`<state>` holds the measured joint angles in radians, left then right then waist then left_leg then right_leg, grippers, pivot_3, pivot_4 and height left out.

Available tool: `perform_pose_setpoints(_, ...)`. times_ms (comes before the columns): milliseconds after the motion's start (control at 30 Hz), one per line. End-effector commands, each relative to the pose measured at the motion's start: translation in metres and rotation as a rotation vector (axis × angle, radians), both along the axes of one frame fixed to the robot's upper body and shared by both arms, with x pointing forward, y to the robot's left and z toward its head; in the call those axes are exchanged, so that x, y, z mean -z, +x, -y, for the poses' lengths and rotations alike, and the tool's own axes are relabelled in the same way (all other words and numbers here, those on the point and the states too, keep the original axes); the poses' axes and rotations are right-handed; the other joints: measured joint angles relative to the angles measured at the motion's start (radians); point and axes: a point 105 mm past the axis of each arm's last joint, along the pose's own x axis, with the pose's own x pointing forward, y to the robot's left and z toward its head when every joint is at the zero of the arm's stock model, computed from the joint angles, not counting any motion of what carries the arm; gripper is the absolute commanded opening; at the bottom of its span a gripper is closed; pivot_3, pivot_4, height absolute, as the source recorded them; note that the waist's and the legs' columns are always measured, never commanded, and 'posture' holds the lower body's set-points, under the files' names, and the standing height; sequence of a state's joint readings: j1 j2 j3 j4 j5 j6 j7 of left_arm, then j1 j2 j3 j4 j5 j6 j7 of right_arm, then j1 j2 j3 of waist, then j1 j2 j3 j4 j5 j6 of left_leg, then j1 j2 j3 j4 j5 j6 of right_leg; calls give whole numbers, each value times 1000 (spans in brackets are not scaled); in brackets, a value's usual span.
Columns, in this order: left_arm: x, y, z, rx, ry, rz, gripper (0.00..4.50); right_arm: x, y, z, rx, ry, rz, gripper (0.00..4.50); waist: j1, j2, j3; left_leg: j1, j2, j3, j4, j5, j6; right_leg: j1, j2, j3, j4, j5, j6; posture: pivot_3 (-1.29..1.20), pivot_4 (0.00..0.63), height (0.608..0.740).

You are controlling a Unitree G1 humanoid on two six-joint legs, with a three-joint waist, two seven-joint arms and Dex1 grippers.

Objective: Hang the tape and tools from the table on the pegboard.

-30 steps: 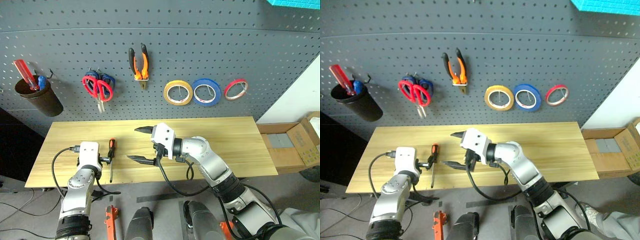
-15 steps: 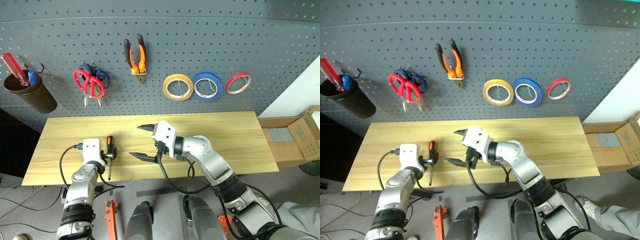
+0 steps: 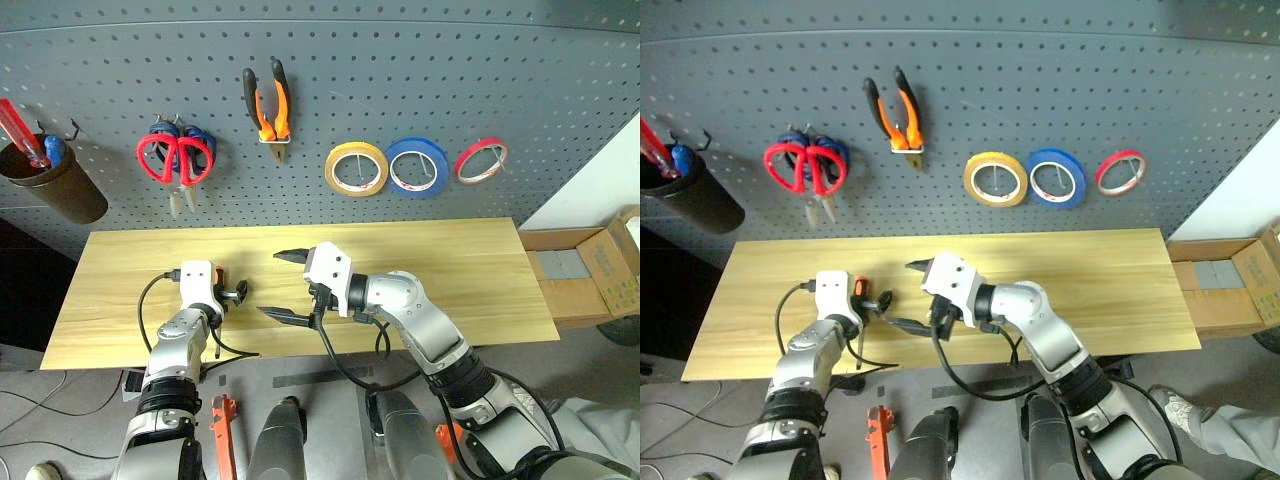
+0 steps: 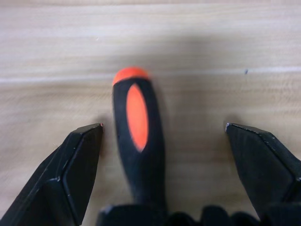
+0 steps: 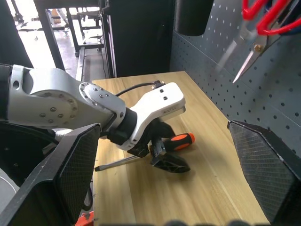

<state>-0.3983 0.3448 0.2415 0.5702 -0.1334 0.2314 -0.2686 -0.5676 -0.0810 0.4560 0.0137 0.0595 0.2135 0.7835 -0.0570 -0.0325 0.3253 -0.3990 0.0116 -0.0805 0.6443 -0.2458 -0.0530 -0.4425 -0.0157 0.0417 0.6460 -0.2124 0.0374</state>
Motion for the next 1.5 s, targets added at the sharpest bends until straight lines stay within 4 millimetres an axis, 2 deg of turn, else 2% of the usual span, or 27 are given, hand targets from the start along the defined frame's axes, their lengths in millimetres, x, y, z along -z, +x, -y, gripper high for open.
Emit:
perform_pose_setpoints(33,0,-1,-8,-24,5,1,3983,-10,-5,-4,-21,27,39,4500,0,0,0,0,0,0,0,0,0,0,0,0,0,0,0,-40,354,740)
perform_pose_setpoints(300,-9,0,-20,-42,15,20,1111,-12,1,-7,-19,28,63,4500,0,0,0,0,0,0,0,0,0,0,0,0,0,0,0,-27,330,740)
perform_pose_setpoints(333,-9,0,-20,-44,15,24,934,-12,2,-7,-19,27,65,4500,0,0,0,0,0,0,0,0,0,0,0,0,0,0,0,-26,324,740)
perform_pose_setpoints(467,-16,4,-20,-45,17,48,940,-13,1,-7,-34,32,75,4500,1,0,0,-1,0,0,0,0,0,0,0,0,0,0,0,-19,294,740)
perform_pose_setpoints(700,-43,4,-18,0,50,151,940,-22,2,2,-72,63,70,4500,5,-10,-6,-1,-1,-1,0,0,-1,-1,-2,-1,0,3,-5,-16,230,740)
perform_pose_setpoints(833,-69,-12,-10,124,248,230,940,-35,3,9,-76,104,72,4500,2,-17,-15,-1,0,0,-1,1,-6,-2,-4,-1,0,4,-6,-6,182,740)
perform_pose_setpoints(967,-102,-35,-16,99,418,318,940,-56,10,15,-24,200,34,4500,11,-18,-37,-3,1,0,-3,1,-11,-4,-5,-1,-1,4,-6,33,138,740)
perform_pose_setpoints(1067,-138,-51,-24,12,594,412,940,-80,13,18,10,300,-31,4500,20,-19,-54,-3,1,0,-4,1,-10,-5,-5,-1,-1,4,-6,70,106,740)
perform_pose_setpoints(1233,-227,-72,-52,-251,799,653,940,-132,10,9,-13,476,-87,4500,32,-21,-84,-2,1,-1,-4,2,-10,-4,-2,-2,0,5,-7,100,85,740)
perform_pose_setpoints(1400,-289,-65,-75,-375,913,784,940,-162,12,-7,-26,578,-115,4500,39,-21,-113,0,1,0,-4,3,-10,-2,1,-3,0,5,-7,114,86,740)
perform_pose_setpoints(1500,-313,-49,-98,-436,839,813,940,-163,6,-21,-58,563,-85,4500,51,-21,-121,3,0,0,-4,3,-9,1,1,-3,-1,5,-7,106,97,740)
